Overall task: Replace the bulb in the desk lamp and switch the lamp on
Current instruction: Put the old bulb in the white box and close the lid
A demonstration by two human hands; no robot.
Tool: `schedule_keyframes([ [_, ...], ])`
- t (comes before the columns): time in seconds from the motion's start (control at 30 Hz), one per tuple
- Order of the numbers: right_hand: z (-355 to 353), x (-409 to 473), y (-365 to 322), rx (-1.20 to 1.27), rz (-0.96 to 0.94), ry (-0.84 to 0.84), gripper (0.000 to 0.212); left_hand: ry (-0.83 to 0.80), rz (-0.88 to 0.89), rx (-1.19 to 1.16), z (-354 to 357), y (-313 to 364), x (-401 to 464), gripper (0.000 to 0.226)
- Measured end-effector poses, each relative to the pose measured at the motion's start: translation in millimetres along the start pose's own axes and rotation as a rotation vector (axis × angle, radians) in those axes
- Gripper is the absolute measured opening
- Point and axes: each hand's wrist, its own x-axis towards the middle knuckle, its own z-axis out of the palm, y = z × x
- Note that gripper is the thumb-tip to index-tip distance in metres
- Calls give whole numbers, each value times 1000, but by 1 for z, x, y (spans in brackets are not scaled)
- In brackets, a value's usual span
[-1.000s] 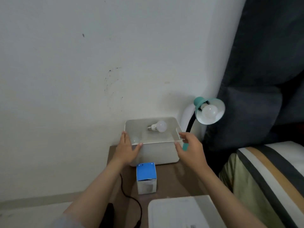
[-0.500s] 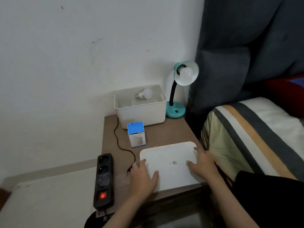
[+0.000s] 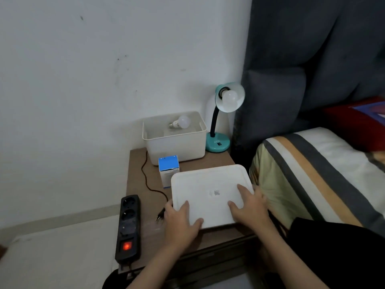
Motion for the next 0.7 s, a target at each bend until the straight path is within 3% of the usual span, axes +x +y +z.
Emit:
schedule_keyframes([
  [0.13, -27, 25, -28, -26, -103, 114, 69, 68, 84, -40, -31, 13, 23, 65],
  [0.3, -45, 69, -91, -108, -226, 176, 66, 130, 70, -59, -82, 15, 81, 60],
  [0.7, -18, 225, -187, -139, -301, -8, 67, 164, -37, -47, -138, 14, 236, 50],
])
